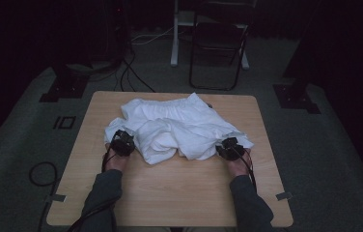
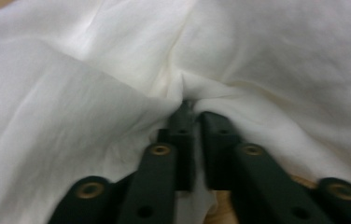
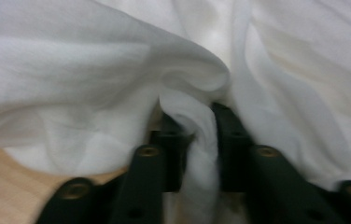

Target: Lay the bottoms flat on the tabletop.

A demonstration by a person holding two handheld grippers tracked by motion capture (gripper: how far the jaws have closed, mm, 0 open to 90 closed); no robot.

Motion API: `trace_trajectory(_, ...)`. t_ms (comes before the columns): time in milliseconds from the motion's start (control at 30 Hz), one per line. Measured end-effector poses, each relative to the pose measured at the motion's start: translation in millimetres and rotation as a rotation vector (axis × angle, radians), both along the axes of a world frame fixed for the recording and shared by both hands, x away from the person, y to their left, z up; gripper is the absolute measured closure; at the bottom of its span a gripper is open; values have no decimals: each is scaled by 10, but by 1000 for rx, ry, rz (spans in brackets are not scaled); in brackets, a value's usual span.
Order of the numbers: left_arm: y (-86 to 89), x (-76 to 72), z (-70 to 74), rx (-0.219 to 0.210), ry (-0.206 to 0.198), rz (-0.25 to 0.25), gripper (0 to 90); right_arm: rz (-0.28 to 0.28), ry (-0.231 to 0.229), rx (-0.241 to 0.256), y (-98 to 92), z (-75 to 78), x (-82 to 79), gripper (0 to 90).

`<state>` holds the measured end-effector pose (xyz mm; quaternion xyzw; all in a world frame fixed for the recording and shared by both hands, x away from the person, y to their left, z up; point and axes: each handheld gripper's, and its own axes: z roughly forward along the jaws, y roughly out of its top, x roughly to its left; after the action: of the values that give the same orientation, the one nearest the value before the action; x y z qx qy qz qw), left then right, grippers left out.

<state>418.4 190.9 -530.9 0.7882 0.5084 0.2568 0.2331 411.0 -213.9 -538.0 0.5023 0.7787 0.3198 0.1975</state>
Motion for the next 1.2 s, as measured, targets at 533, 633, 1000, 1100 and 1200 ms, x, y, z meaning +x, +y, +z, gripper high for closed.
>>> trace_trajectory(533,62,-476,577,-177,-155,-47,484,128,-135,-28,247,541,-480,299)
trace_trajectory(633,-32,-473,638,-194,-162,-80,450,156,-142,-24,409,560,-458,286)
trace_trajectory(1000,-512,-262,493,-150,-105,-148,264,181,-89,-47,958,396,-236,179)
trace_trajectory(1100,-590,-175,352,-127,-70,-140,295,169,-71,-56,1012,344,-209,181)
trace_trajectory(1200,-604,-145,278,-128,-46,-121,478,159,-60,-85,1016,288,-180,311)
